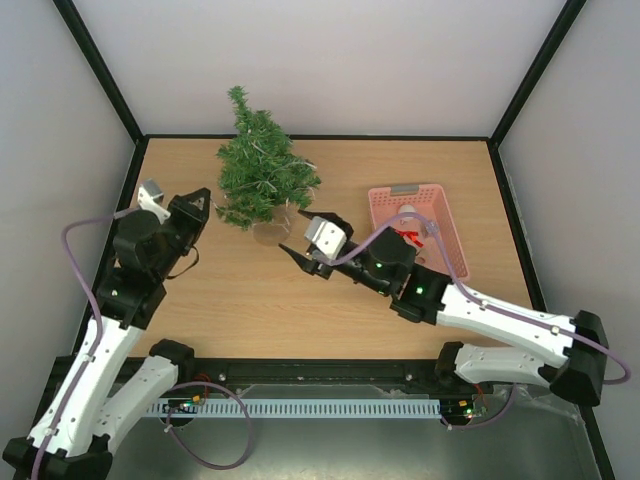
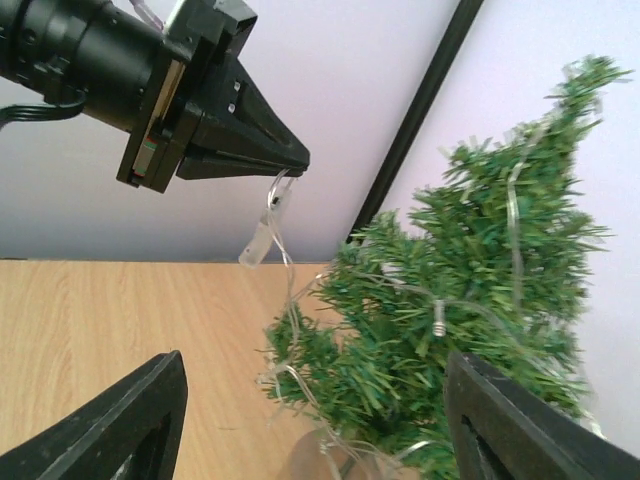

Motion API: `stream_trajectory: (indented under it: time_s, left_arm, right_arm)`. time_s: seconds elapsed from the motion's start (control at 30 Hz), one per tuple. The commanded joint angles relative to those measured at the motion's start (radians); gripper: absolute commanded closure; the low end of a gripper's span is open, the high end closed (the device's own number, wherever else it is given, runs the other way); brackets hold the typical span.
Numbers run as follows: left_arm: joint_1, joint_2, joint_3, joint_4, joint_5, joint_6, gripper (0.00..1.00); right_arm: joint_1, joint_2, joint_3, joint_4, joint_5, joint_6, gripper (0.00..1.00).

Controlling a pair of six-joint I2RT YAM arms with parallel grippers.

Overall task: Decorate the small christmas tree
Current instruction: Wrap the decoration item around the Christmas tree.

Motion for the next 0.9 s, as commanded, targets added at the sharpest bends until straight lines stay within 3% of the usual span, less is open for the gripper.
stream_trajectory:
  time_s: [0.0,0.33,0.6,0.87]
  left_arm:
    - [0.061,0.054,0.076,-0.013,0.096,0.212,0.98]
    - [0.274,0.104,0.026,0.077,0.347,0.299,0.98]
    - [0.402,0.175,-0.007,0.126,0.521,0.391,0.98]
    - [0.456,0.258,-0.048,0.294,0.680,0.349,0.98]
  right_arm:
    - [0.007,-0.100,-0.059,0.049,0.066,0.062,0.29]
    - [0.006,-0.220,-0.129,0.035,0.091,0.067,0.04]
    - [0.006,-0.241,-0.141,0.039,0.091,0.061,0.02]
    - [0.006,-0.252,-0.142,0.029,0.096,0.057,0.02]
